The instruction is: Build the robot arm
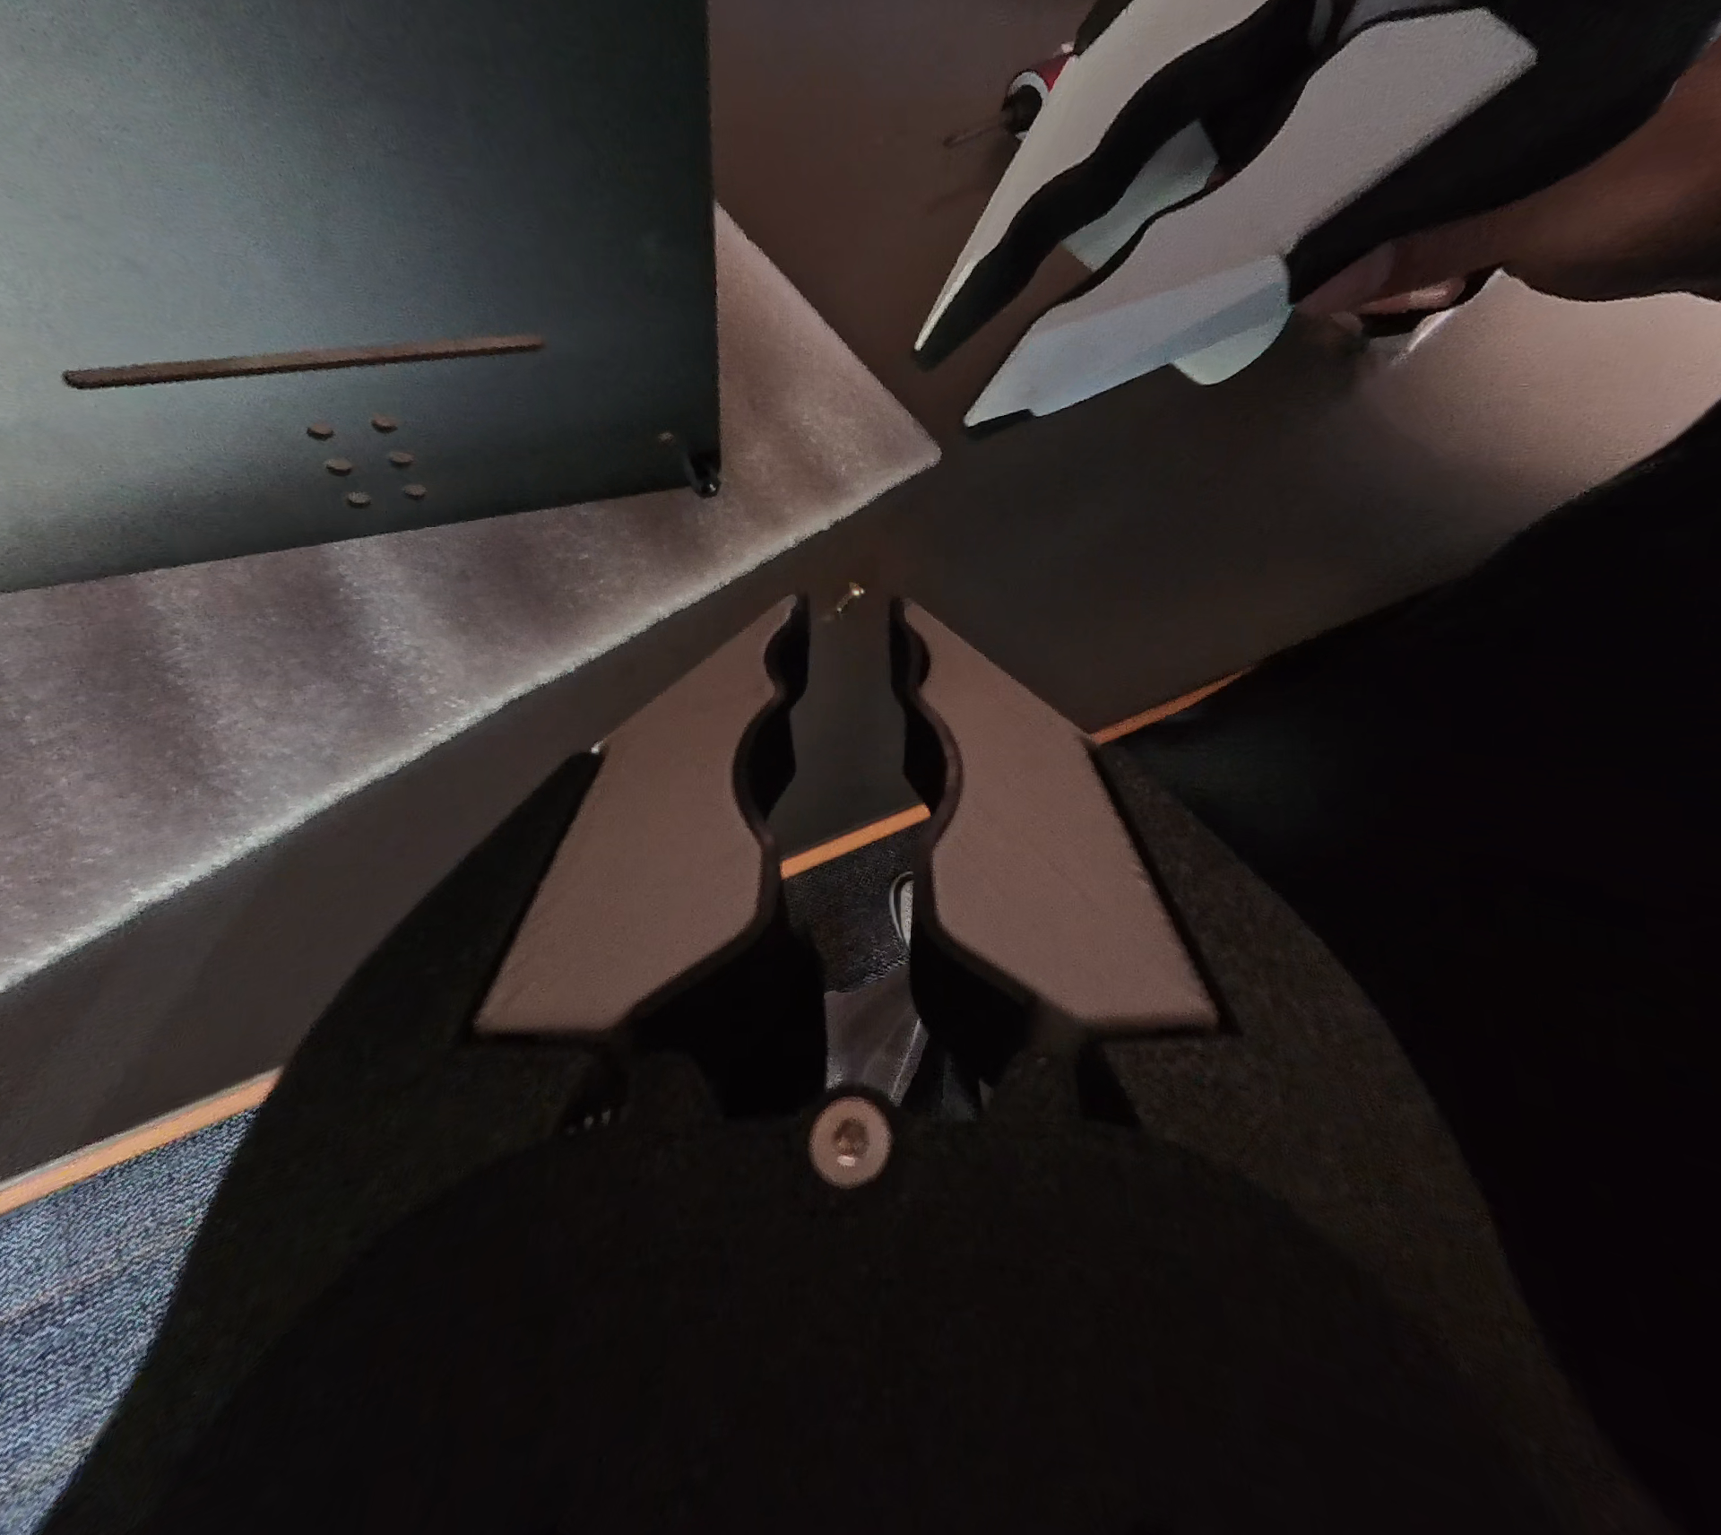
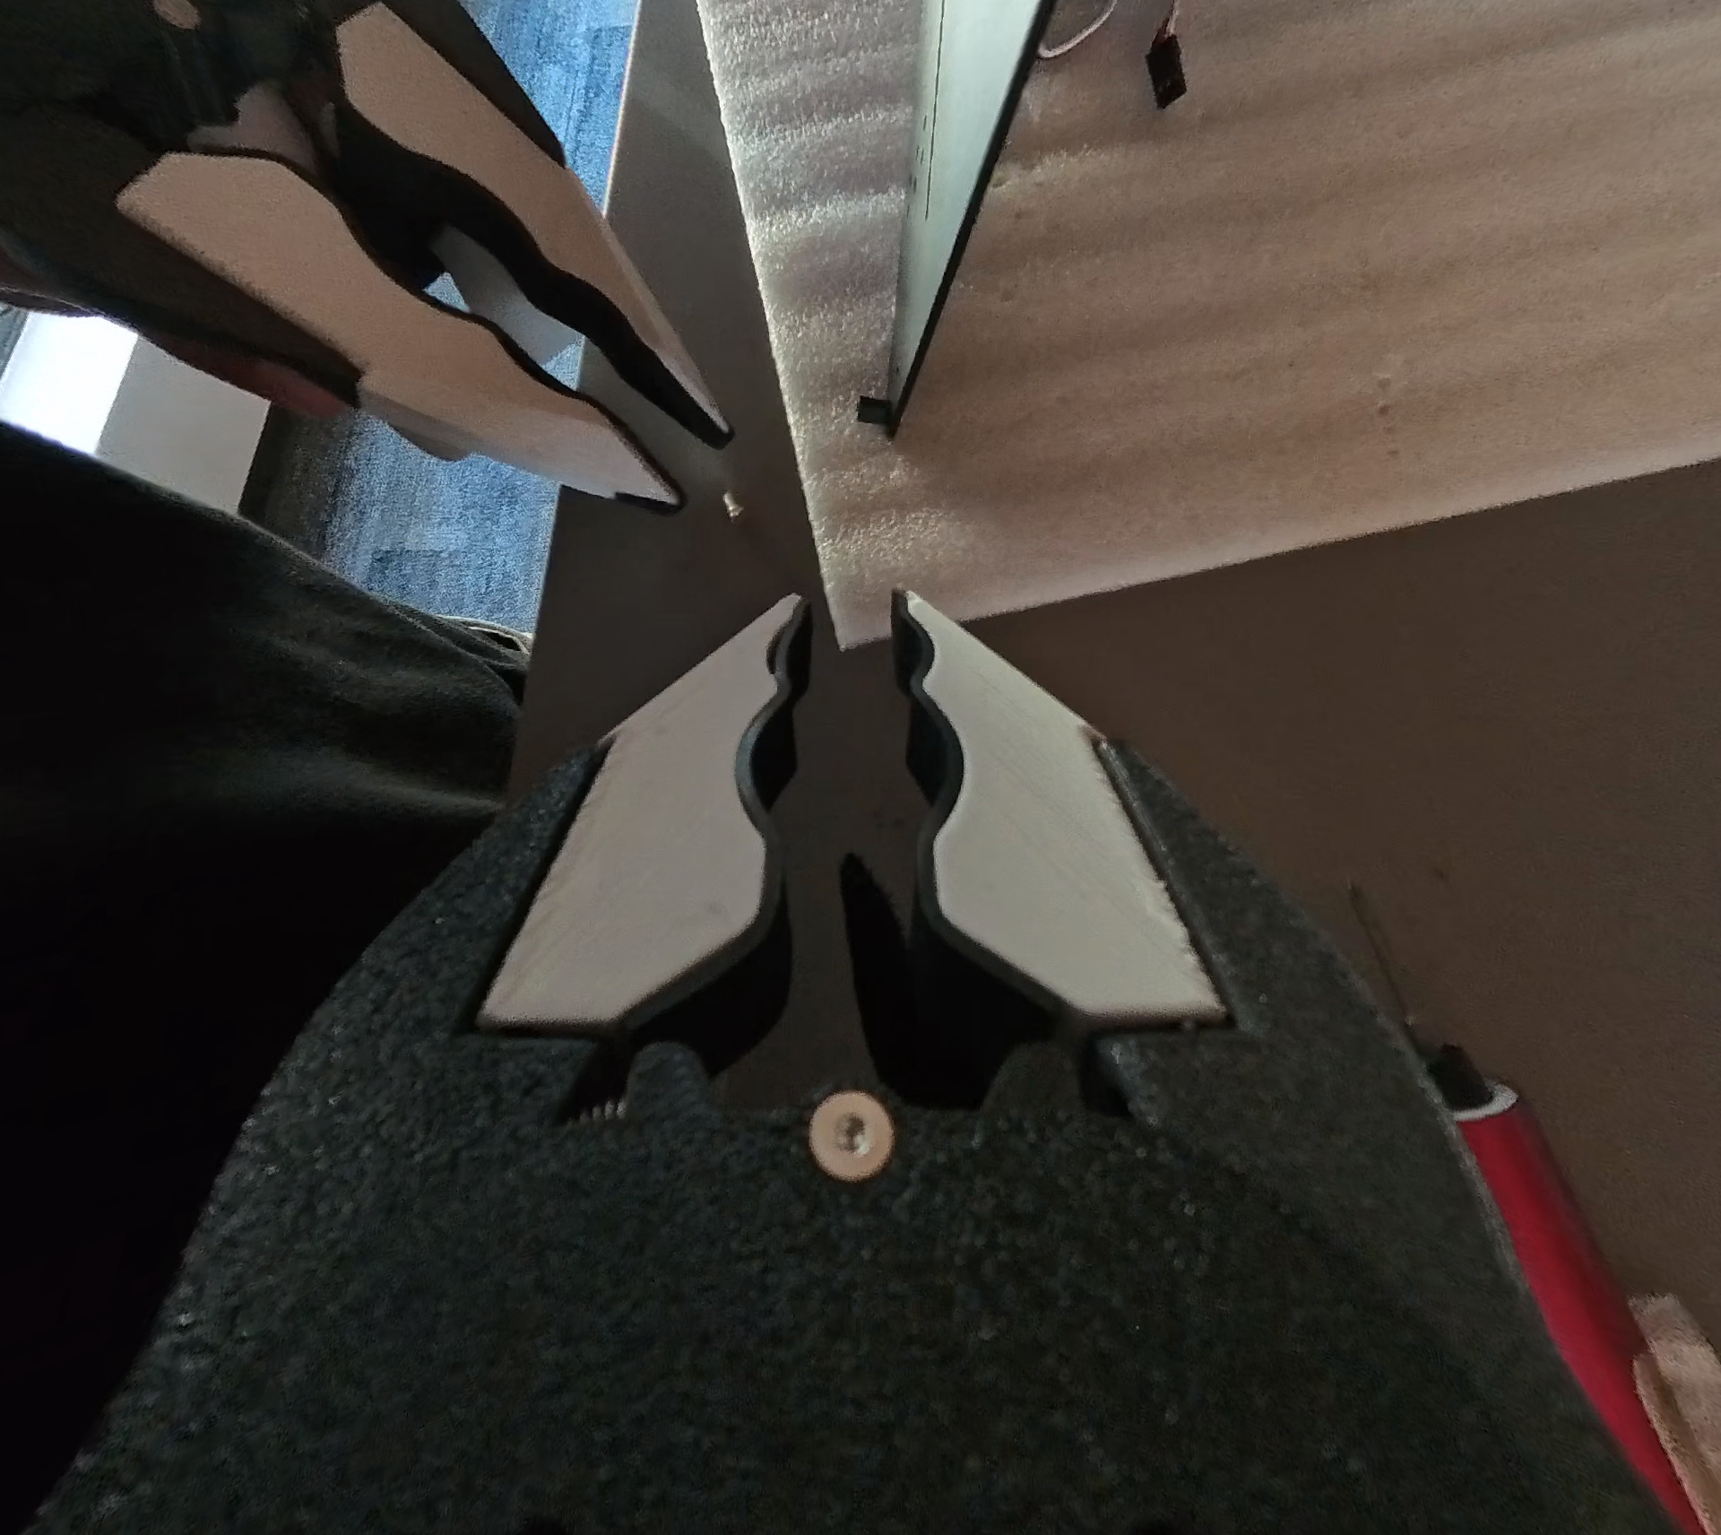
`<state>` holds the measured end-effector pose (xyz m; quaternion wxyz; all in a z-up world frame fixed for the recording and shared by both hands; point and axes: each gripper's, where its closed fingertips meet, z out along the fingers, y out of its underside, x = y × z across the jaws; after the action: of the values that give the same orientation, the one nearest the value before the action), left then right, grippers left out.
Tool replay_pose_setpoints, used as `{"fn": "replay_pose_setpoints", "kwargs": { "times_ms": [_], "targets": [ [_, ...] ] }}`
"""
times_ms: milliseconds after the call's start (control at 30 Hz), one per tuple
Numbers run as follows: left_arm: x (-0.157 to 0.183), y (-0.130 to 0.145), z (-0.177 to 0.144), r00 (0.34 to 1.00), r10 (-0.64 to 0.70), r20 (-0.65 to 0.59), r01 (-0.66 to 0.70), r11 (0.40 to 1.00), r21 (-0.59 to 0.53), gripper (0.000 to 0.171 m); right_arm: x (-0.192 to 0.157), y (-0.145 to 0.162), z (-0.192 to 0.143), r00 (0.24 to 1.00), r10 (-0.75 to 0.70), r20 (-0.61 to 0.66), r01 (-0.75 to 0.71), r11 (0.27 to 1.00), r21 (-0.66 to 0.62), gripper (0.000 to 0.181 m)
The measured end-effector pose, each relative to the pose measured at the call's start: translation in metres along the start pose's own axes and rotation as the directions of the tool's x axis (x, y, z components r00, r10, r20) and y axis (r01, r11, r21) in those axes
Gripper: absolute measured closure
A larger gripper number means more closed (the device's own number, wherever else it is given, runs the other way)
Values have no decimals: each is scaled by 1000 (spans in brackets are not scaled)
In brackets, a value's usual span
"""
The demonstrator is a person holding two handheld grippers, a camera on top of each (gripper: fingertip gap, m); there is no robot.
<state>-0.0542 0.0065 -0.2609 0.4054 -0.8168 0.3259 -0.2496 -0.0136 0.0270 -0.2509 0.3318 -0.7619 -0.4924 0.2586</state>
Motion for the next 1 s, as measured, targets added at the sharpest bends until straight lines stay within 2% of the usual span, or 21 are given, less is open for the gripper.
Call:
{"fn": "replay_pose_setpoints", "kwargs": {
  "times_ms": [333, 567, 767, 1000],
  "targets": [
    [13, -1, 14, 998, 50, -41, -51, 998, -23, 159, -10, 1, 8, 997, -27, 67, 30, 999, -37, 164],
    [12, 7, 4, 999, 23, -28, -24, 999, -34, 160, -11, 3, 8, 996, -27, 81, 31, 999, -42, 164],
    [10, 2, -5, 1000, -21, 23, 20, 999, 27, 159, -16, 1, 10, 995, -48, 86, 52, 998, -46, 164],
    [-7, 9, -24, 980, -94, 178, 74, 990, 119, 155, -25, -4, 14, 992, -73, 104, 77, 996, -35, 164]
  ]
}}
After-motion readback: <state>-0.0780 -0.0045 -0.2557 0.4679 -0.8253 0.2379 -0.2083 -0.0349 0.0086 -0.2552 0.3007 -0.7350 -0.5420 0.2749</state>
